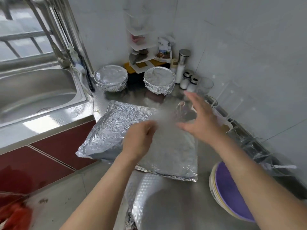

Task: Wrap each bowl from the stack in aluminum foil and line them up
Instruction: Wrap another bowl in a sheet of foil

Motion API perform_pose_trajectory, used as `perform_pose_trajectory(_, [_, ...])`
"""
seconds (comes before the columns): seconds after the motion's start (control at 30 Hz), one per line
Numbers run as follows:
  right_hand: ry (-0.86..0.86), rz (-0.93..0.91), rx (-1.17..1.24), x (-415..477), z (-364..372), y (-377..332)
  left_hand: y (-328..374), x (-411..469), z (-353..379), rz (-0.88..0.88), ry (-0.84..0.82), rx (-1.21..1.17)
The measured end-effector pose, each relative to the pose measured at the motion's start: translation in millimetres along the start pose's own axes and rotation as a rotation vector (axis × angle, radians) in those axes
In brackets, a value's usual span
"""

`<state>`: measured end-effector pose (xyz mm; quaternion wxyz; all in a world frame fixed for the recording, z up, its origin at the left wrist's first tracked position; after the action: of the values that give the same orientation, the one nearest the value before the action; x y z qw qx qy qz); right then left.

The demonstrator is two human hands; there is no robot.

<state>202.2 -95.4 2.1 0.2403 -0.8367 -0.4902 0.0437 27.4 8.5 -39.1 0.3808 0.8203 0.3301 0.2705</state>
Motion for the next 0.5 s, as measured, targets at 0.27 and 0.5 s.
perform_pose_trajectory(0.27, [-0.156,0.453,0.925,17.9,-22.5,22.4,54.8,29.4,-117.7,0.096,0.100,-0.614])
perform_pose_trajectory(0.5, [-0.224,0.267,1.114,46.2,-57.7,-4.1,25.9,29.5,-157.9,-0.012,0.077,-0.988])
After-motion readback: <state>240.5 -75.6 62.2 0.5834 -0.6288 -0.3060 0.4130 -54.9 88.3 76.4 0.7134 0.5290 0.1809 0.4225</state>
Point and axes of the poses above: each hand's wrist, its own x-axis towards the middle knuckle, its own z-axis out of the palm, y = z × x, the point moved 2 cm from there along x, towards the middle knuckle, and after that the axes turned 12 degrees about -x, right-handed, at the moved point
